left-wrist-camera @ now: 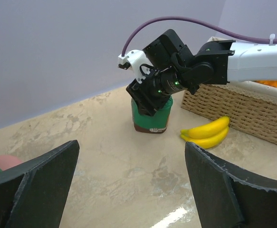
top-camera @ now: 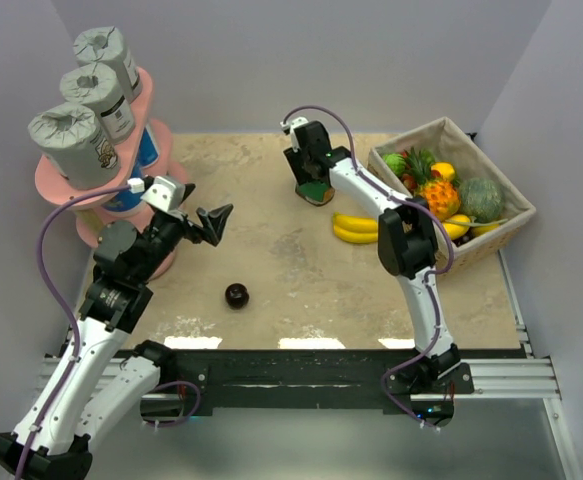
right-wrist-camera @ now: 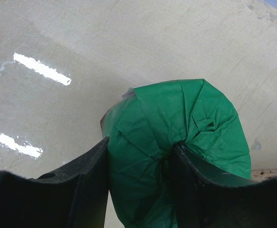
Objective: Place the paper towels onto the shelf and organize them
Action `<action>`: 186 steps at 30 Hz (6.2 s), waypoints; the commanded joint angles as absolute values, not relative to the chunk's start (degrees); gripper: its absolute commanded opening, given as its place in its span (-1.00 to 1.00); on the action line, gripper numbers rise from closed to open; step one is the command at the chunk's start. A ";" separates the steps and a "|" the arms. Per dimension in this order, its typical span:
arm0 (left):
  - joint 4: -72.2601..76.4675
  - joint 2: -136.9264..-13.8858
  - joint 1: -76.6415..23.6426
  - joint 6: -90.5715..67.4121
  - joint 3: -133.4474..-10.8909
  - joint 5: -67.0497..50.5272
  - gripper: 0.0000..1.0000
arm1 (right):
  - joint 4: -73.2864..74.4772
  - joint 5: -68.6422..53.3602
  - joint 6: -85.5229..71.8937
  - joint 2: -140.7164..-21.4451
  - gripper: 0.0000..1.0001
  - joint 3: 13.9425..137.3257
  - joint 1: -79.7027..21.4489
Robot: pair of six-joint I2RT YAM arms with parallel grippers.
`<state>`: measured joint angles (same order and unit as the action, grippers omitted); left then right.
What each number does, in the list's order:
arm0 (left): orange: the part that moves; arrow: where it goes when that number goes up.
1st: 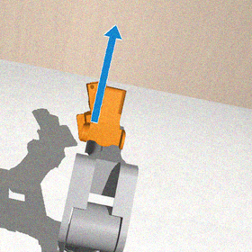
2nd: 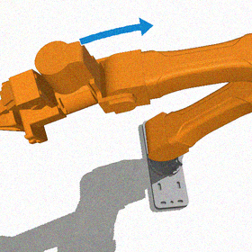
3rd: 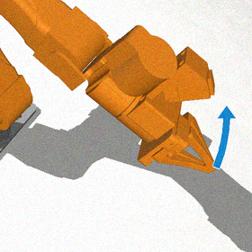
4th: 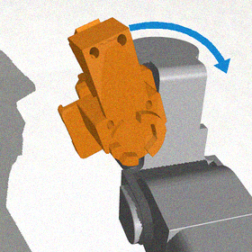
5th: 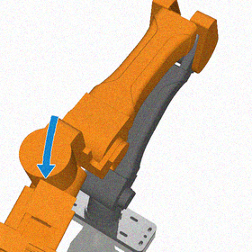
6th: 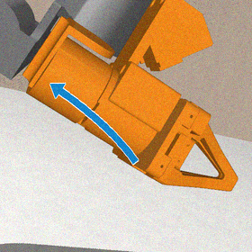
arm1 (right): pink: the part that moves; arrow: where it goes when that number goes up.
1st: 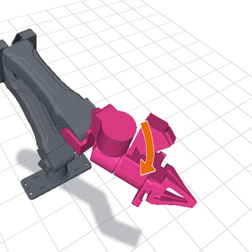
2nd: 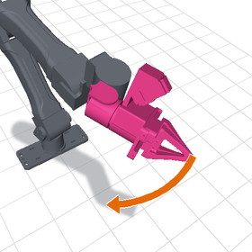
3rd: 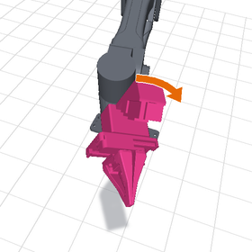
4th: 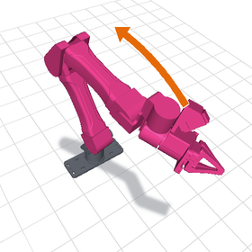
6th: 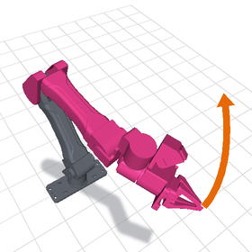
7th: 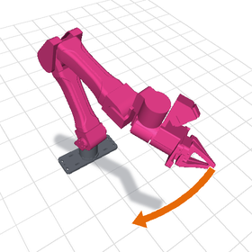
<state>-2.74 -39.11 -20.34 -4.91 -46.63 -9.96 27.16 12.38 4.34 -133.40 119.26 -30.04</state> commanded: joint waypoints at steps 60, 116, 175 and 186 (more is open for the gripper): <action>-20.56 -52.80 -20.57 -2.37 -69.34 -7.13 0.93 | 18.20 23.20 -13.80 -71.22 0.53 69.99 -56.51; -26.28 -92.63 -34.89 -4.66 -65.92 10.72 0.39 | 21.18 25.40 -13.01 -44.83 0.60 55.46 -56.51; -37.00 -89.30 -24.87 -4.31 -64.15 54.59 0.25 | 25.14 17.23 -14.85 -44.83 0.61 62.05 -56.51; -36.30 -83.85 -27.42 -3.16 -66.53 52.56 0.48 | 24.96 16.87 -14.85 -45.62 0.63 61.35 -56.51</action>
<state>-37.80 -87.46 -27.07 -3.29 -64.03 52.77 25.54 17.26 -14.37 -45.76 59.90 -56.51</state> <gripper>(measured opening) 0.722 0.809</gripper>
